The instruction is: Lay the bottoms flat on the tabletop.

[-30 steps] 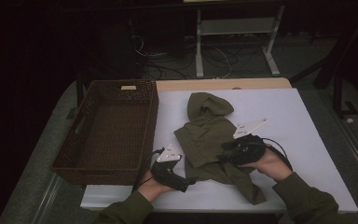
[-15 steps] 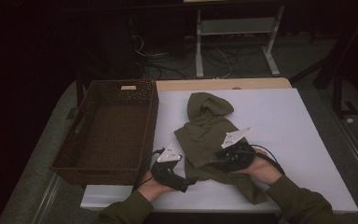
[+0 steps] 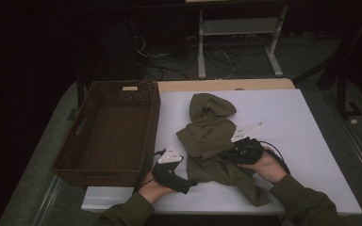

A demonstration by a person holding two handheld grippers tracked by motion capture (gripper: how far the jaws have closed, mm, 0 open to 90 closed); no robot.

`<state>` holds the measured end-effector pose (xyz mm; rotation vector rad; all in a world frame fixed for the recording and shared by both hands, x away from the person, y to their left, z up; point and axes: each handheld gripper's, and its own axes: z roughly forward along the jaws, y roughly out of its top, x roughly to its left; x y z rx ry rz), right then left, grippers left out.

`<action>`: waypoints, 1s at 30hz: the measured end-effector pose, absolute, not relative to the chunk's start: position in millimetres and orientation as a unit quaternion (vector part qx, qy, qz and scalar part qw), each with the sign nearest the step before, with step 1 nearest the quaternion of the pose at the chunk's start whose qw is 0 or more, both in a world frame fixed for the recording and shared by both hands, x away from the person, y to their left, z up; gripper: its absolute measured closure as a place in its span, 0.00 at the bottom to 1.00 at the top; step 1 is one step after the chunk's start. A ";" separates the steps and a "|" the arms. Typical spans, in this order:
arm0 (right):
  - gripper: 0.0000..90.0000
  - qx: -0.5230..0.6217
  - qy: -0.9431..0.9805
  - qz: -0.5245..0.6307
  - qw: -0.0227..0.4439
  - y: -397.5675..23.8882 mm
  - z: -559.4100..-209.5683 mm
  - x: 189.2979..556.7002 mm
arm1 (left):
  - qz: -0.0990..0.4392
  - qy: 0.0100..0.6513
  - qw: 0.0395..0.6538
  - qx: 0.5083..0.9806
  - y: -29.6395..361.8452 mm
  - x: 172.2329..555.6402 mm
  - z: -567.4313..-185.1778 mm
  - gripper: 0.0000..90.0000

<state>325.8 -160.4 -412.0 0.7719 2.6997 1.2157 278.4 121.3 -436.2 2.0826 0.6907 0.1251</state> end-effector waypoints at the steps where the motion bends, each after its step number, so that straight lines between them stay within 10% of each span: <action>1: 0.97 0.253 0.880 0.400 0.043 -162.2 -411.4 326.5 | 0.050 0.280 0.455 0.844 120.9 278.3 -436.3 0.00; 30: 0.97 0.316 0.833 0.447 0.082 -214.6 -389.5 344.0 | 0.049 0.282 0.455 0.843 122.0 277.8 -436.2 0.00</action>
